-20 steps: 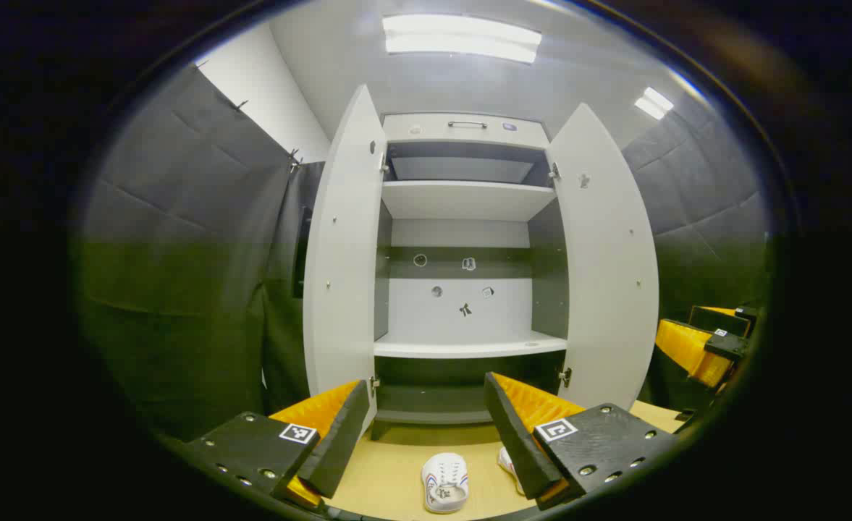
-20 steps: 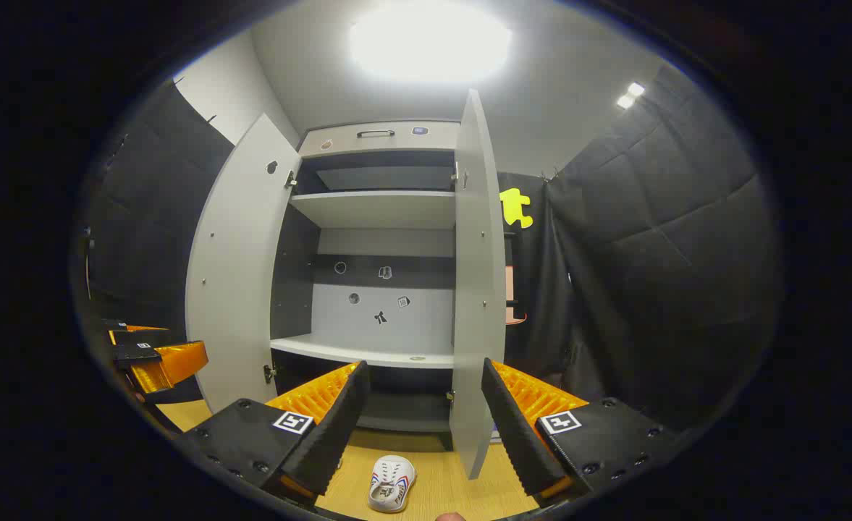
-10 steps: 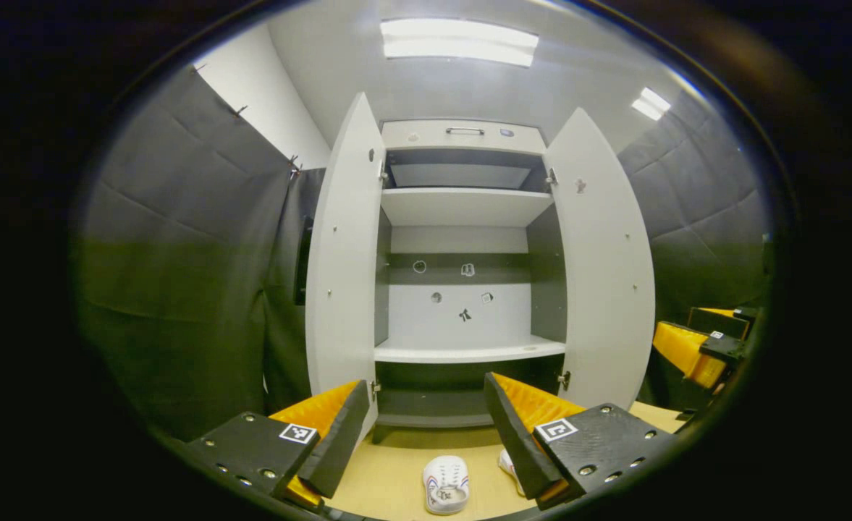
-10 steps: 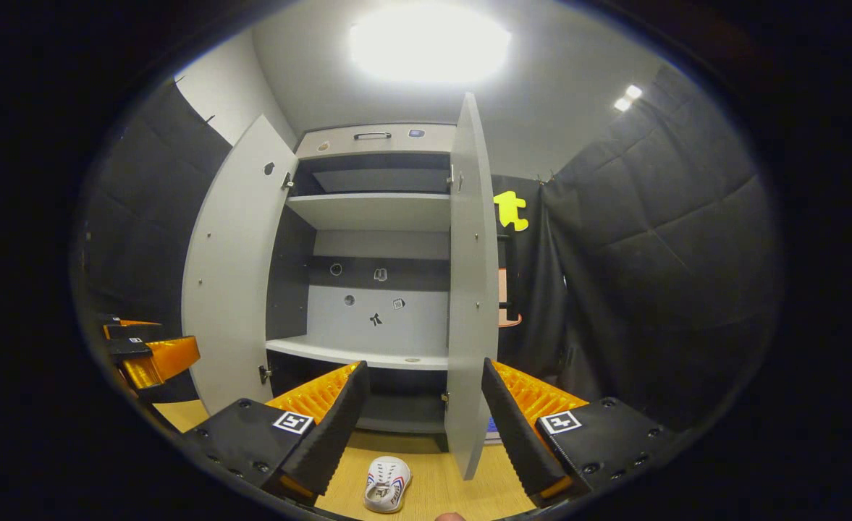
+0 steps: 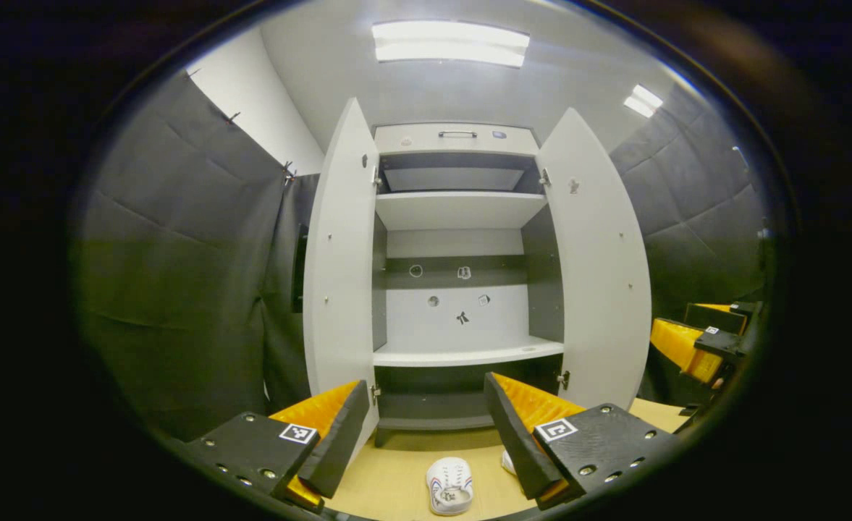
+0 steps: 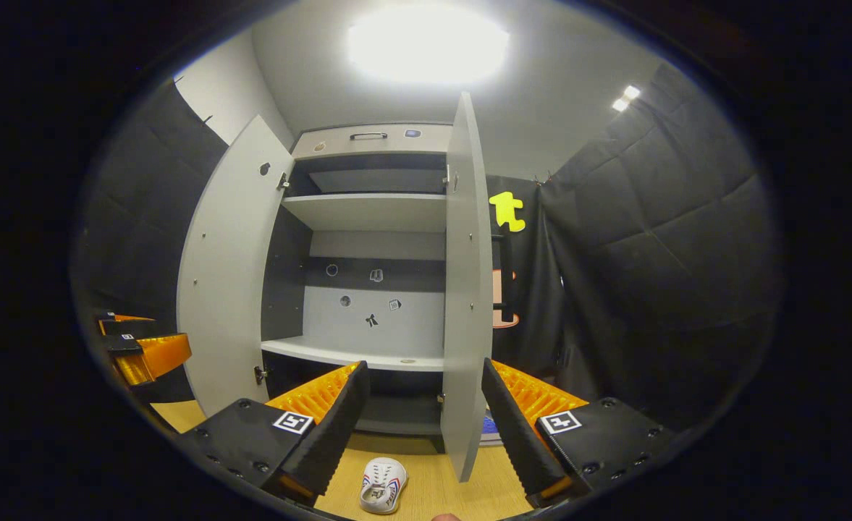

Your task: Grab one shoe with the right hand and put it into the shoe cabinet, grab the other shoe with the left hand and put it into the shoe cabinet; then close the right door with the right hand and the left door with the left hand.

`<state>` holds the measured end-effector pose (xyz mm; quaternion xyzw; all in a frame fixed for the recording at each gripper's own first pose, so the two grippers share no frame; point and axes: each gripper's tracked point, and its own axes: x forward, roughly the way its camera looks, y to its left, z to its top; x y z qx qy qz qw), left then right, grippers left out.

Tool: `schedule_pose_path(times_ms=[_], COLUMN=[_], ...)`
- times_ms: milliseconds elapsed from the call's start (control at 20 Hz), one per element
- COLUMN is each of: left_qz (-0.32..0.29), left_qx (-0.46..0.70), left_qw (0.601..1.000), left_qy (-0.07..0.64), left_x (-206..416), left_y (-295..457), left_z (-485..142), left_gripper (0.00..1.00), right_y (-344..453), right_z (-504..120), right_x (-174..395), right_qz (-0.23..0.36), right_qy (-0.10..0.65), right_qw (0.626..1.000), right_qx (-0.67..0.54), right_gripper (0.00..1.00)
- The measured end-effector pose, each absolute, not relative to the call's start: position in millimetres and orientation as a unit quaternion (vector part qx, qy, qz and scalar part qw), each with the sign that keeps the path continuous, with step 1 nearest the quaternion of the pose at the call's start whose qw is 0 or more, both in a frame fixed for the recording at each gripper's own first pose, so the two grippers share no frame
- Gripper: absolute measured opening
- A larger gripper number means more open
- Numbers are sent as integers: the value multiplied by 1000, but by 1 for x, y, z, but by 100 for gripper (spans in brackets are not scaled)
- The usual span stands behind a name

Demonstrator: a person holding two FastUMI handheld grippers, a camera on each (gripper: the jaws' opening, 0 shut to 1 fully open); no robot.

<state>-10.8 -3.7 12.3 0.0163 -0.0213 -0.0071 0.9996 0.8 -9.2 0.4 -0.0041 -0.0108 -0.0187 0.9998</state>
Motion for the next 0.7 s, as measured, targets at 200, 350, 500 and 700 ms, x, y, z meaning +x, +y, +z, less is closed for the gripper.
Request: schedule_pose_path(times_ms=[200,350,500,700], left_qz=[-7,-5,3,24], left_qx=[11,10,18,21], left_qw=[1000,1000,1000,1000], left_qy=[-23,-15,-16,1], left_x=[-11,-8,-3,13], left_y=[2,7,17,25], left_z=[8,1,0,-11], left_gripper=[93,93,94,93], right_y=[-9,14,34,55], right_z=[-7,-22,-45,-93], right_x=[5,27,44,67], right_qz=[-13,9,35,70], right_qy=[5,36,63,119], right_qw=[1000,999,997,990], right_qx=[-9,-13,-22,-2], right_gripper=[98,98,98,98])
